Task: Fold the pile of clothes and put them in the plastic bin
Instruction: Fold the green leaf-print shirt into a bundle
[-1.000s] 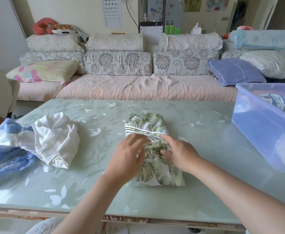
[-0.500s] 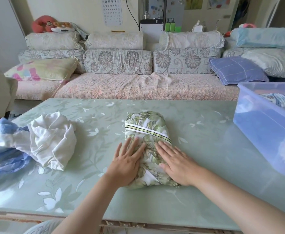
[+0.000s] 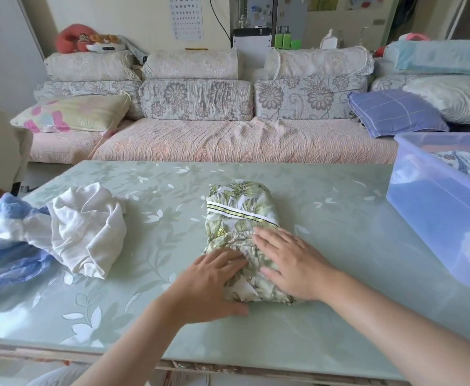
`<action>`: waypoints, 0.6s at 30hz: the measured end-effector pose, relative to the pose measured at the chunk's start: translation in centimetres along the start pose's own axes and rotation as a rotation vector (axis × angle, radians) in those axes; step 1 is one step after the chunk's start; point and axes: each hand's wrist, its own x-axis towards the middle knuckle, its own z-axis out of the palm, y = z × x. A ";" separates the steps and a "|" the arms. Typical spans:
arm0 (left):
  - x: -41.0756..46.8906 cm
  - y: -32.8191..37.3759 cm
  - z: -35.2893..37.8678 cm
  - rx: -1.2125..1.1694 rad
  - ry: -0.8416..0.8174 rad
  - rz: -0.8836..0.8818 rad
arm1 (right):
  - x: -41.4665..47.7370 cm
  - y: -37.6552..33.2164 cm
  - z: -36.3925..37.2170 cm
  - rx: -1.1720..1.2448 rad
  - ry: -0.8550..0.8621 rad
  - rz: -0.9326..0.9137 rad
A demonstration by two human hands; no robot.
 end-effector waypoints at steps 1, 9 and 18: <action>-0.2 -0.3 0.5 0.034 -0.068 -0.025 | -0.4 -0.2 -0.2 0.032 -0.048 -0.005; -0.9 -1.6 1.0 -0.051 -0.096 -0.073 | -1.4 -1.5 -0.8 0.009 -0.234 0.081; -0.4 0.0 -5.3 -0.458 -0.145 -0.359 | -0.7 -0.7 -5.4 0.435 -0.220 0.267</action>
